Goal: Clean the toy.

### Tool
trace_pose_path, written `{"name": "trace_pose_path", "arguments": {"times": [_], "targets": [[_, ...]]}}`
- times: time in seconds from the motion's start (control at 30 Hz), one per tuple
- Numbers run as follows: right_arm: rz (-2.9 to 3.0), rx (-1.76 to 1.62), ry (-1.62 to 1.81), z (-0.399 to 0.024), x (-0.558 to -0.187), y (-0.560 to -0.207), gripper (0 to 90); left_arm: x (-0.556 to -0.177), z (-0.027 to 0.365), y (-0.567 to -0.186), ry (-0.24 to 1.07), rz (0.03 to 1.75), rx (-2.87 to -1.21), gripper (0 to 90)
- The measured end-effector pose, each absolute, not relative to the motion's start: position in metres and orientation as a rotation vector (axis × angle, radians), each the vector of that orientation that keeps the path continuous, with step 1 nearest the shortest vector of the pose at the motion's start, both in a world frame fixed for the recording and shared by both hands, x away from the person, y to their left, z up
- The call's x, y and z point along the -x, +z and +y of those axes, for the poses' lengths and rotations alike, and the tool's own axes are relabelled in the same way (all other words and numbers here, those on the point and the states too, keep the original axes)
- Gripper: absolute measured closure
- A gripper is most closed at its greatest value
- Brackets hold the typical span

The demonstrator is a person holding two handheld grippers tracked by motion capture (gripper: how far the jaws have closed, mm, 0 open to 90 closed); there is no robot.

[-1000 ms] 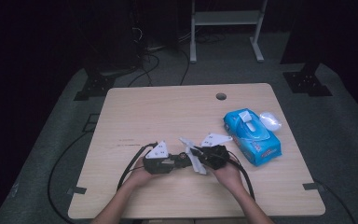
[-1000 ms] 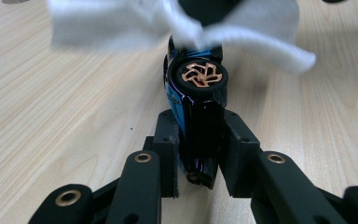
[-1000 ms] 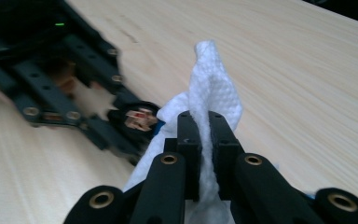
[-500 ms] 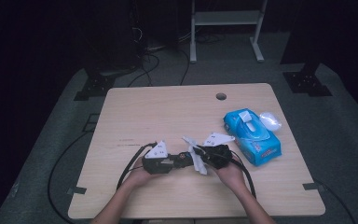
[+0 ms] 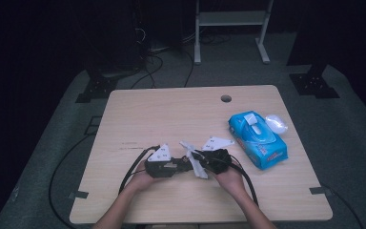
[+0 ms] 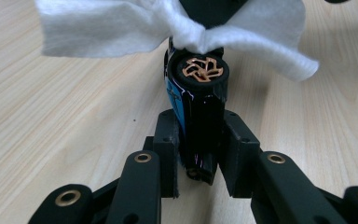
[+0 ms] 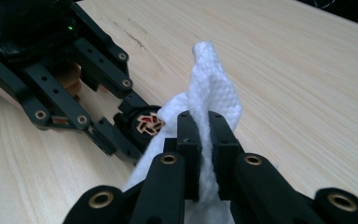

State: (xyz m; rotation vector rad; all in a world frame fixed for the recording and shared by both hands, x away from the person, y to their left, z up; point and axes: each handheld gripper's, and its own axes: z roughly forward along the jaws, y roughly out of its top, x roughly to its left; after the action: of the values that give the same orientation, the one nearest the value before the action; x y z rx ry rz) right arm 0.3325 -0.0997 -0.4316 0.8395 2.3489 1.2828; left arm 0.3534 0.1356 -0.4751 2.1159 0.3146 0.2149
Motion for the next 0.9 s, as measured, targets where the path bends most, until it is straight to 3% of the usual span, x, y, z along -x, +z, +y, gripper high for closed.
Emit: {"name": "trace_pose_path", "arguments": {"times": [0.33, 0.4, 0.5, 0.9], "targets": [[2.256, -0.945, 1.201, -0.142, -0.336, -0.43, 84.8, -0.357, 0.14, -0.472, 0.22, 0.338, -2.099, 72.8], [2.258, -0.938, 1.199, -0.139, -0.335, -0.43, 84.9, -0.357, 0.135, -0.47, 0.202, 0.337, -2.094, 66.0], [2.27, -0.915, 1.208, -0.135, -0.335, -0.43, 84.9, -0.356, 0.129, -0.468, 0.215, 0.317, -2.107, 63.9], [2.348, -0.814, 1.303, -0.091, -0.332, -0.433, 84.8, -0.354, 0.133, -0.468, 0.232, 0.322, -2.114, 67.3]]}}
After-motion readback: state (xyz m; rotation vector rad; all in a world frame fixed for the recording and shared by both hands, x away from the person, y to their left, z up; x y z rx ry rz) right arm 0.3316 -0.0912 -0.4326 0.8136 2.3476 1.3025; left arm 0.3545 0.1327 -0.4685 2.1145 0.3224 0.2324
